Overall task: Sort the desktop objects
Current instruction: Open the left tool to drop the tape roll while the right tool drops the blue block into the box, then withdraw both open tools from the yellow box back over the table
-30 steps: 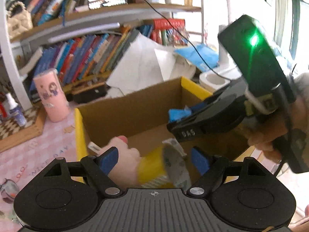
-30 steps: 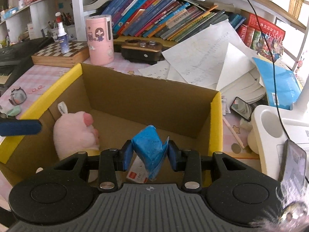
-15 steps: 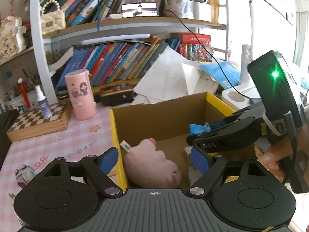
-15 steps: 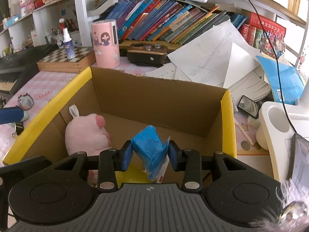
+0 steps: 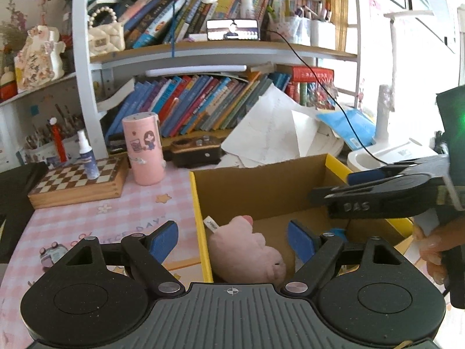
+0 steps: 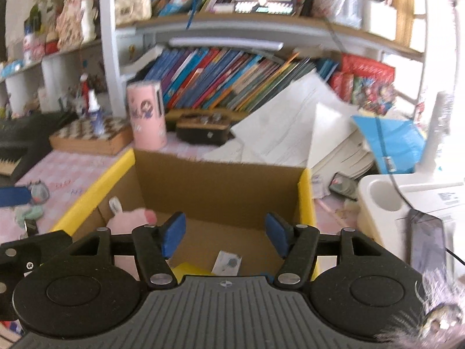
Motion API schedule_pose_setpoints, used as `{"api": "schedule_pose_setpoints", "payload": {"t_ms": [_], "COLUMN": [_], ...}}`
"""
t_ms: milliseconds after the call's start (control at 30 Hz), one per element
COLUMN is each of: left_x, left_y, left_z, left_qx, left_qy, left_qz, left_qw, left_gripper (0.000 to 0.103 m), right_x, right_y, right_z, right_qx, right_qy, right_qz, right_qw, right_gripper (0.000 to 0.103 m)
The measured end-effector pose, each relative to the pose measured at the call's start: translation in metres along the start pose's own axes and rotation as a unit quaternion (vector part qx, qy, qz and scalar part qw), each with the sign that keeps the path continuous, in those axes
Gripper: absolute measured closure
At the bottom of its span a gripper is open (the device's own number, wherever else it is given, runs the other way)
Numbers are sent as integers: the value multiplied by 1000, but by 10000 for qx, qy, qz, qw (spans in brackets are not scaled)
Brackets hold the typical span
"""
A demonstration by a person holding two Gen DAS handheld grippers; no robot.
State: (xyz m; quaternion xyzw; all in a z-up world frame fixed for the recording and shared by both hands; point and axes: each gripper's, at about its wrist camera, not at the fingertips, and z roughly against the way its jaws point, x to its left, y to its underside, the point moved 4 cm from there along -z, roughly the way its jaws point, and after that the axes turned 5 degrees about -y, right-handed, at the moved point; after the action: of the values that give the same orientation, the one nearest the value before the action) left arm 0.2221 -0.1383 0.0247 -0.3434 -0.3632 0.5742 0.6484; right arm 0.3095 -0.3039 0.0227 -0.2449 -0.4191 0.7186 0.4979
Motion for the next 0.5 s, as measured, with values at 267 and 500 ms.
{"api": "schedule_pose_setpoints", "payload": {"t_ms": [267,500], "left_x": [5,13], "left_y": [4,8], "left_z": [9,22], "left_qx": [-115,-235], "left_qy": [-26,-21], "left_qz": [75,135], "left_qw": [9999,9996], "left_gripper": [19,19], "right_x": [2,15], "right_y": [7,25], "right_z": [33,55], "right_qx": [-552,-670], "right_qy": [449,744], "right_qz": [-351,-469], "right_qw": [9969,9939], "right_gripper": [39,36]}}
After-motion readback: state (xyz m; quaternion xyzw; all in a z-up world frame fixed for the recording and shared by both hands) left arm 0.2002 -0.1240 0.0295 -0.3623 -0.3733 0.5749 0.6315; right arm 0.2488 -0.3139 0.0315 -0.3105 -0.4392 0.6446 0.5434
